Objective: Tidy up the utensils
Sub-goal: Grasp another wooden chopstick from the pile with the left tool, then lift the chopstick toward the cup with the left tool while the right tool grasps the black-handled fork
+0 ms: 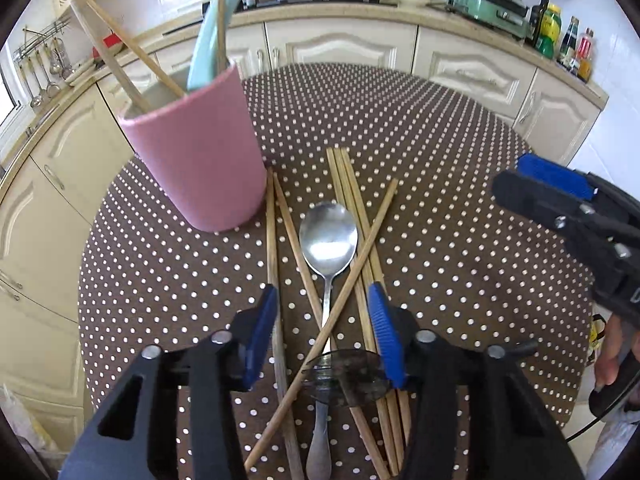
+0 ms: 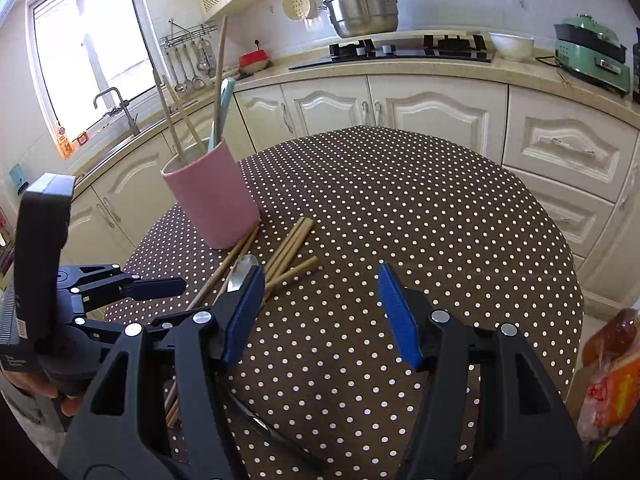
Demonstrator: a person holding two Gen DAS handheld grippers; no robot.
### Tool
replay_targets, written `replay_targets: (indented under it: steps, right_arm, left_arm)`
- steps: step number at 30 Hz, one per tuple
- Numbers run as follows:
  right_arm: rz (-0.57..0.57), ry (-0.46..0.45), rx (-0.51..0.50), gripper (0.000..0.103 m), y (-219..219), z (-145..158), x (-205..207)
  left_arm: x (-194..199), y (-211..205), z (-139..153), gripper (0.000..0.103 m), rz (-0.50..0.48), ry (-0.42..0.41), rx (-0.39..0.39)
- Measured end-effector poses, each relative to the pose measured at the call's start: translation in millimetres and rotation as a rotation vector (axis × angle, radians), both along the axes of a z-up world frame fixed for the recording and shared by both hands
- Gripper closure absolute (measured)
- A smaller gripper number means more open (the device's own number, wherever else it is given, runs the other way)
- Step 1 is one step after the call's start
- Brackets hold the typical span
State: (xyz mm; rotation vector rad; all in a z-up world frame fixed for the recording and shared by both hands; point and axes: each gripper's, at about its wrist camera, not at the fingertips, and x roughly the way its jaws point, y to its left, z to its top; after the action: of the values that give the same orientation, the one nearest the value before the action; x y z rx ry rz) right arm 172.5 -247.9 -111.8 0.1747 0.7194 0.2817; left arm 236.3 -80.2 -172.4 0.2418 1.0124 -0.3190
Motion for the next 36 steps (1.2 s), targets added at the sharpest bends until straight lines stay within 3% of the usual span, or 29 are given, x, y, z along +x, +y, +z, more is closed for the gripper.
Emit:
replay_targets:
  steps: [4, 7, 12, 22, 32, 33, 36]
  right_arm:
    - [0.003, 0.017, 0.004, 0.044, -2.9, -5.3, 2.3]
    - [0.012, 0.03, 0.008, 0.044, -3.5, -8.8, 2.7]
    - [0.087, 0.076, -0.015, 0.044, 2.9, -12.0, 6.6]
    - [0.328, 0.167, -0.185, 0.044, 46.0, -14.4, -2.3]
    - [0.498, 0.286, -0.354, 0.045, 87.2, -38.6, -11.6]
    - [0.503, 0.298, -0.364, 0.047, 89.3, -41.8, -11.4]
    - [0.491, 0.298, -0.363, 0.074, 90.1, -43.5, -8.7]
  left_arm:
    - [5.4, -5.7, -8.9, 0.07, -0.006, 0.018, 0.027]
    - [11.5, -9.5, -14.6, 0.089, -0.003, 0.044, 0.028]
    - [11.5, -10.5, -12.5, 0.096, 0.001, 0.028, 0.013]
    - [-16.6, 15.2, 24.3, 0.098, 0.044, -0.068, -0.103]
    - [-64.9, 66.7, 55.6, 0.098, 0.189, -0.171, -0.191]
    - [-66.8, 69.7, 56.5, 0.098, 0.197, -0.176, -0.198]
    - [-68.3, 75.4, 59.2, 0.098, 0.211, -0.186, -0.226]
